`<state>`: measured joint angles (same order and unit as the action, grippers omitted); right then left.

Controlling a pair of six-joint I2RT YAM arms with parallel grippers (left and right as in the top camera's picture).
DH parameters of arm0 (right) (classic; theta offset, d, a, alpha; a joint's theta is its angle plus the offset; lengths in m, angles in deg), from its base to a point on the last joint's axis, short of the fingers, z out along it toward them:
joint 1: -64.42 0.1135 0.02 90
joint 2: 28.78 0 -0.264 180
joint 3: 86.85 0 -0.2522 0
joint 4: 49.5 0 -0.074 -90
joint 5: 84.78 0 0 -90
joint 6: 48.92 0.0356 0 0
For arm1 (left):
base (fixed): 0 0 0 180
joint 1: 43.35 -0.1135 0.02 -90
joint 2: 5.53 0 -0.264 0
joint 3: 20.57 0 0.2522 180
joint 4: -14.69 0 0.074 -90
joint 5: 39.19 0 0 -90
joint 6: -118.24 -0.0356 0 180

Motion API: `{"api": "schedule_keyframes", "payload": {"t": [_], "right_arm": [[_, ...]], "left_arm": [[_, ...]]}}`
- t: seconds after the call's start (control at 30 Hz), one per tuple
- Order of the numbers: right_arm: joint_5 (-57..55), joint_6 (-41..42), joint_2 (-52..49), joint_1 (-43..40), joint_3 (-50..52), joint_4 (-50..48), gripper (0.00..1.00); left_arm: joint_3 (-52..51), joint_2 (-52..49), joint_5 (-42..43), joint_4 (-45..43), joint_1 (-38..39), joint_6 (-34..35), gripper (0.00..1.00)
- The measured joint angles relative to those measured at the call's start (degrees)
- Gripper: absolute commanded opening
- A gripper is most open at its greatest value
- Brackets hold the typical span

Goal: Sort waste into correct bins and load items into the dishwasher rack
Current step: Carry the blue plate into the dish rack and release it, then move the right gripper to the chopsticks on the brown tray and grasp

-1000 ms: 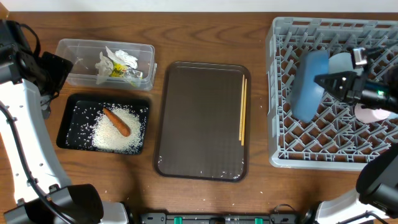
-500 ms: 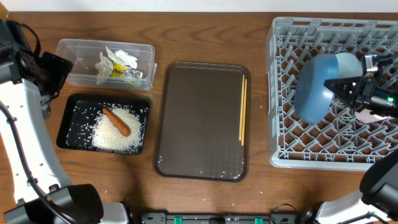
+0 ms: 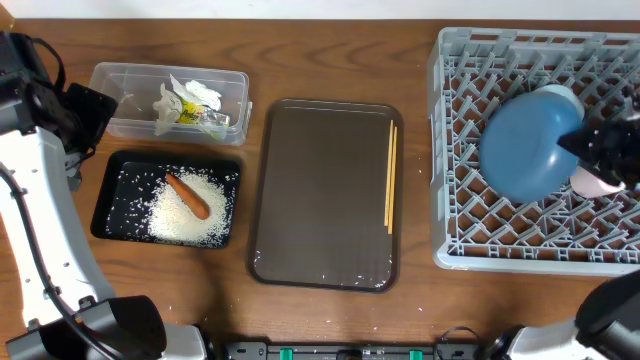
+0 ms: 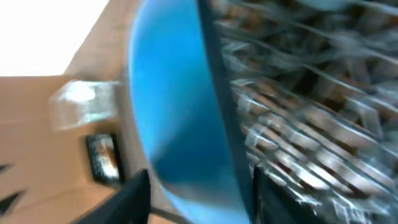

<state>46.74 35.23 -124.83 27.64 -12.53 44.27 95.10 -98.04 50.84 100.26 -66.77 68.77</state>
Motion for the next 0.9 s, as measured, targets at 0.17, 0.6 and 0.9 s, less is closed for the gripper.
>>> {"api": "schedule_keyframes", "payload": {"t": [0.17,0.6,0.9], "right_arm": [[-8.8,6.7,4.4,0.4,0.0,-0.6,0.63],[-20.2,14.7,14.8,4.7,0.0,-0.7,0.7],[-20.6,16.5,18.3,15.1,0.0,-2.3,0.68]], "left_arm": [[0.0,0.0,0.0,0.0,0.0,0.0,0.99],[0.0,0.0,0.0,0.0,0.0,0.0,0.99],[0.0,0.0,0.0,0.0,0.0,0.0,0.99]]}}
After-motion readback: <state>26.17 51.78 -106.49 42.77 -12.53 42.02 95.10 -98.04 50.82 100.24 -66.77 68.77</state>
